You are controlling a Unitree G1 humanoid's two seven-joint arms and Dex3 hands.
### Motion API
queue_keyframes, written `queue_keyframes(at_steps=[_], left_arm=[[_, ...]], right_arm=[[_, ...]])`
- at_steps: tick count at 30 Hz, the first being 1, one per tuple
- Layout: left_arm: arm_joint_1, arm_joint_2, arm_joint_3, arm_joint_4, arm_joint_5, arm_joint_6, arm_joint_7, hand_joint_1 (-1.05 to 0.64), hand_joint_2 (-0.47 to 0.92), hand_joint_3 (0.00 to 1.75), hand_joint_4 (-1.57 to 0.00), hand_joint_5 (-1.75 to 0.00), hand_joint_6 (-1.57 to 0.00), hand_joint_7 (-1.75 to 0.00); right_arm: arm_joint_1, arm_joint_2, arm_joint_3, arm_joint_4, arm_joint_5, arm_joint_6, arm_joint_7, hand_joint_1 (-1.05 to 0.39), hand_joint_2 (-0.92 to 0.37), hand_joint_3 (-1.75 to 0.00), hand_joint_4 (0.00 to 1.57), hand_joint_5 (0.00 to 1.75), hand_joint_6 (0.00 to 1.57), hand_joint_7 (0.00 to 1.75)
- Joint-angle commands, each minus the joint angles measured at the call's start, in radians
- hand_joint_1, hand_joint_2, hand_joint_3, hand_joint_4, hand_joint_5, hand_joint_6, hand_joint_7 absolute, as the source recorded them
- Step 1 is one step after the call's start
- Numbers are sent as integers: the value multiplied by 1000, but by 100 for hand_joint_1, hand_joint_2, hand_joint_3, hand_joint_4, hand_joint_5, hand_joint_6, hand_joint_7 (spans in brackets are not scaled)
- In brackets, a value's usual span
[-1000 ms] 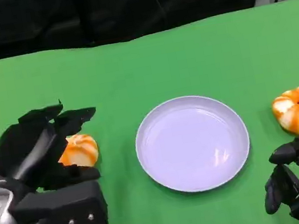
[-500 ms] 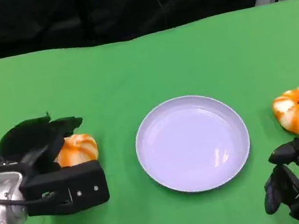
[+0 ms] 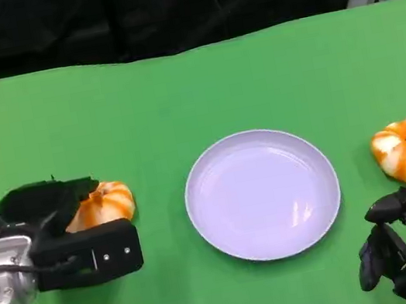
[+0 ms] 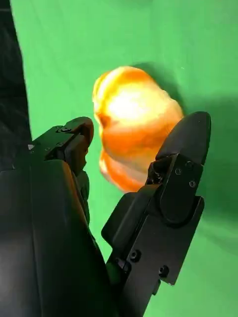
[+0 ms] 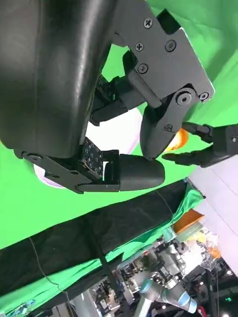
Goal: Grasp the bread from the table and place it into the plate.
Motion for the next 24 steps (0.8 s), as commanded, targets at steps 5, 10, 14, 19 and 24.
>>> queue_keyframes(at_steps=[5,10,14,19,24], left_arm=[[-63,-41,-37,142,-24,-12,74,-98,92,17,-26,-2,-43,-1],[-77,-61,-58,181,-30,-13,84,-101,92,22,-28,-1,-43,0],[-83,-70,-72,200,-30,-15,78,-99,92,26,-28,-1,-42,-1],[-81,-70,-85,208,-31,-30,85,-95,92,25,-30,-2,-43,-1],[-77,-62,-99,205,-30,-45,87,-64,92,22,-42,-5,-48,-2]], right_arm=[[10,-5,-2,-11,4,-3,-1,-16,-55,-110,83,175,81,143],[19,-8,-2,-26,9,9,-4,-16,-55,-109,83,175,81,143],[23,-9,-2,-32,11,9,0,-15,-56,-108,83,175,81,143],[23,-9,-2,-33,13,11,1,-15,-57,-108,83,175,81,143],[22,-8,-2,-35,11,10,-1,-15,-56,-107,84,175,82,143]])
